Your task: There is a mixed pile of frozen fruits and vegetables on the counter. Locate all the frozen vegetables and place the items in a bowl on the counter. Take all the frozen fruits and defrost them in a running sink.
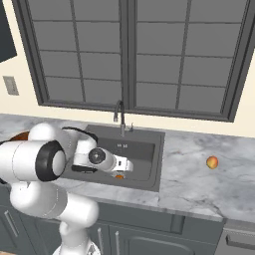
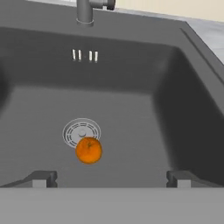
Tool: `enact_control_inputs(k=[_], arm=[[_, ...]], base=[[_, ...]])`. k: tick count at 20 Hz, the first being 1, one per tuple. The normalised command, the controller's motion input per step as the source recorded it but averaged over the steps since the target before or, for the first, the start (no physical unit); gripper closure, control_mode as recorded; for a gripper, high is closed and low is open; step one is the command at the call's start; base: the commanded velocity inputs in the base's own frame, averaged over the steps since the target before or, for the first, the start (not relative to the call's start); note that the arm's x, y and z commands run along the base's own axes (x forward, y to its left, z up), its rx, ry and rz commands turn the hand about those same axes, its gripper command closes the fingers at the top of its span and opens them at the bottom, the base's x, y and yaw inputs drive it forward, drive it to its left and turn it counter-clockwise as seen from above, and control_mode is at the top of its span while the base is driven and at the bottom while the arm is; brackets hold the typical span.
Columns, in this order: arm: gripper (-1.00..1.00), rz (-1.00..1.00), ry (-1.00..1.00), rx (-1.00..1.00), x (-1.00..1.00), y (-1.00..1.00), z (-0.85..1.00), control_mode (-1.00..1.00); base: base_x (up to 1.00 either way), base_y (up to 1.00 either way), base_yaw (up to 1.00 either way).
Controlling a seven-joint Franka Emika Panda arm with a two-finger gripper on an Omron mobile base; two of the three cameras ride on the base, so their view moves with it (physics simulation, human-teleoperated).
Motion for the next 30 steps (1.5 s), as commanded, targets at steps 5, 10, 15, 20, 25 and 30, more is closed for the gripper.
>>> enact_control_inputs(k=[5, 10, 15, 20, 25, 30], arm=[[-1.0, 0.02, 0.16, 0.04, 0.54, -0.01, 1.0, -1.0], [-1.0, 0.0, 0.23, 0.13, 0.41, -0.12, 1.0, -1.0], [-1.0, 0.0, 0.24, 0.15, 0.31, -0.2, 1.0, -1.0], [-1.0, 0.0, 0.3, 0.13, 0.04, -0.19, 1.0, -1.0], [-1.0, 0.02, 0.28, 0.1, 0.16, -0.17, 1.0, -1.0], [-1.0, 0.01, 0.22, 0.04, 0.06, -0.19, 0.99, -1.0]], base=[[0.0, 0.0, 0.0], [0.0, 0.0, 0.0], [0.0, 0.0, 0.0], [0.0, 0.0, 0.0], [0.0, 0.0, 0.0], [0.0, 0.0, 0.0]])
